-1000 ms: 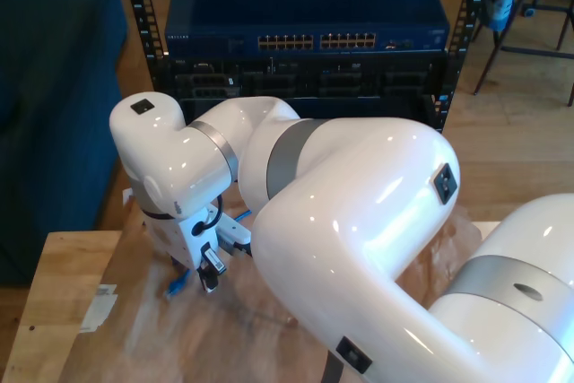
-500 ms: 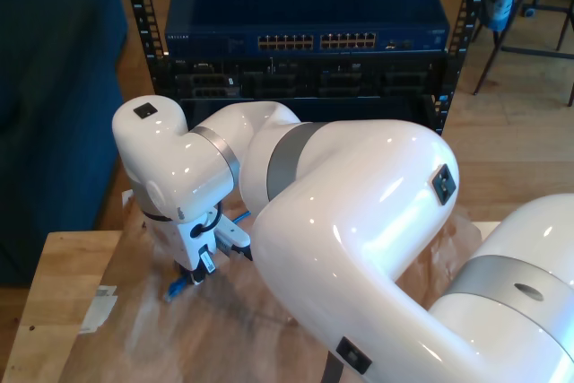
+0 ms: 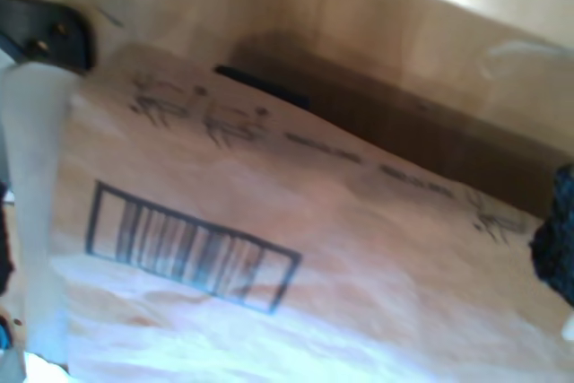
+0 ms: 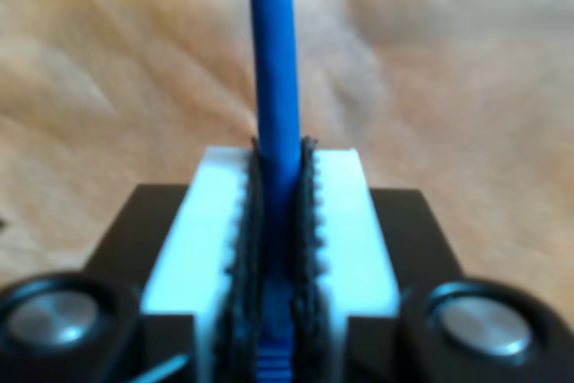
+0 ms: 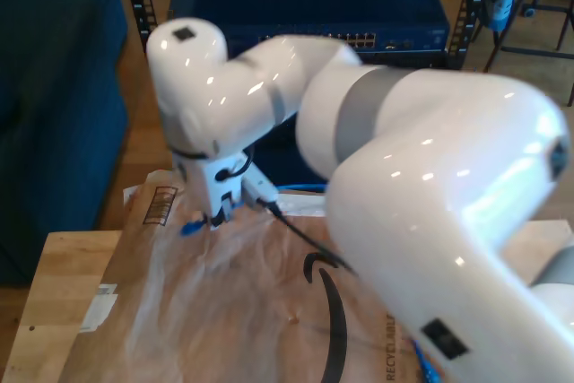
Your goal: Grab the cable and plug it in
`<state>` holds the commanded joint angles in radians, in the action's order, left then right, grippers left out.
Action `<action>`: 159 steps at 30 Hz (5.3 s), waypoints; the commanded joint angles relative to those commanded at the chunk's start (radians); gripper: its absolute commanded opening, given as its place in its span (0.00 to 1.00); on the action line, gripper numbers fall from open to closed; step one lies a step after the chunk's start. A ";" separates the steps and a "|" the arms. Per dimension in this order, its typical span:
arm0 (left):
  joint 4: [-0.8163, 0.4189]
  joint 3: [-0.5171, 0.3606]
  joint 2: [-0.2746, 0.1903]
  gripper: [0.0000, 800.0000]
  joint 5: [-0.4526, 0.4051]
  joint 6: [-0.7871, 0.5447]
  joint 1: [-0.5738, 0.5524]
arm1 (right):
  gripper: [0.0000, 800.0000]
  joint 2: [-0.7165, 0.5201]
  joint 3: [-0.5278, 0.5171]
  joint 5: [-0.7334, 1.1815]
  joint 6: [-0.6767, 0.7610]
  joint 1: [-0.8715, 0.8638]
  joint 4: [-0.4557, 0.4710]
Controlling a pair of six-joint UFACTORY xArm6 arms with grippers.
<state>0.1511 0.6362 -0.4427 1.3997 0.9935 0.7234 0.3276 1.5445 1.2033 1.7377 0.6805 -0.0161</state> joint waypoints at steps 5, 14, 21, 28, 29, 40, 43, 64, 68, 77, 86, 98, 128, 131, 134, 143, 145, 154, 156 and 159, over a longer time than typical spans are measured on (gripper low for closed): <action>0.040 0.061 -0.005 1.00 0.068 0.095 -0.089 | 0.01 -0.129 -0.009 0.086 0.025 -0.064 -0.003; 0.126 0.110 -0.006 1.00 0.091 0.184 -0.229 | 0.00 -0.440 -0.187 0.118 0.049 -0.221 -0.063; 0.232 0.130 0.006 1.00 0.075 0.259 -0.442 | 0.01 -0.600 -0.256 0.219 0.051 -0.308 -0.095; 0.365 0.175 0.023 1.00 0.074 0.305 -0.594 | 0.01 -0.704 -0.293 0.301 0.052 -0.402 -0.190; 0.384 0.175 0.025 1.00 0.074 0.305 -0.598 | 0.01 -0.717 -0.301 0.307 0.058 -0.402 -0.193; 0.585 0.315 0.029 1.00 0.081 0.305 -0.624 | 0.00 -0.786 -0.301 0.315 0.167 -0.396 -0.258; 0.598 0.364 0.064 1.00 0.075 0.310 -0.644 | 0.00 -0.781 -0.287 0.315 0.186 -0.393 -0.278; 0.750 0.560 0.097 1.00 0.092 0.379 -0.792 | 0.01 -0.743 -0.212 0.305 0.226 -0.400 -0.377; 0.802 0.574 0.097 1.00 0.137 0.408 -0.807 | 0.01 -0.743 -0.212 0.305 0.227 -0.408 -0.377; 0.872 0.572 0.094 1.00 0.207 0.408 -0.802 | 0.01 -0.744 -0.210 0.305 0.227 -0.416 -0.377; 0.870 0.575 0.092 0.89 0.242 0.408 -0.798 | 0.01 -0.744 -0.210 0.305 0.227 -0.430 -0.379; 0.876 0.574 0.095 0.68 0.232 0.411 -0.796 | 0.01 -0.746 -0.210 0.305 0.227 -0.431 -0.379; 0.996 0.542 0.109 0.39 0.238 0.405 -0.720 | 0.01 -0.752 -0.212 0.305 0.227 -0.434 -0.379; 0.996 0.540 0.110 0.39 0.239 0.405 -0.720 | 0.01 -0.753 -0.210 0.305 0.227 -0.434 -0.381; 0.997 0.539 0.114 0.36 0.241 0.405 -0.720 | 0.01 -0.753 -0.210 0.305 0.227 -0.434 -0.381; 1.042 0.517 0.115 0.36 0.242 0.402 -0.720 | 0.01 -0.753 -0.210 0.305 0.227 -0.436 -0.381; 1.042 0.512 0.115 0.36 0.242 0.402 -0.720 | 0.01 -0.753 -0.210 0.307 0.227 -0.436 -0.381; 1.043 0.512 0.115 0.27 0.239 0.402 -0.720 | 0.01 -0.753 -0.210 0.305 0.227 -0.436 -0.381; 1.043 0.512 0.115 0.21 0.239 0.402 -0.720 | 0.01 -0.753 -0.210 0.305 0.227 -0.434 -0.381; 1.043 0.512 0.115 0.17 0.239 0.402 -0.720 | 0.01 -0.753 -0.210 0.305 0.227 -0.434 -0.381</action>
<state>1.1945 1.1487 -0.3276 1.6391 1.3955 0.0038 -0.4258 1.3343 1.5087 1.9647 0.2463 -0.3966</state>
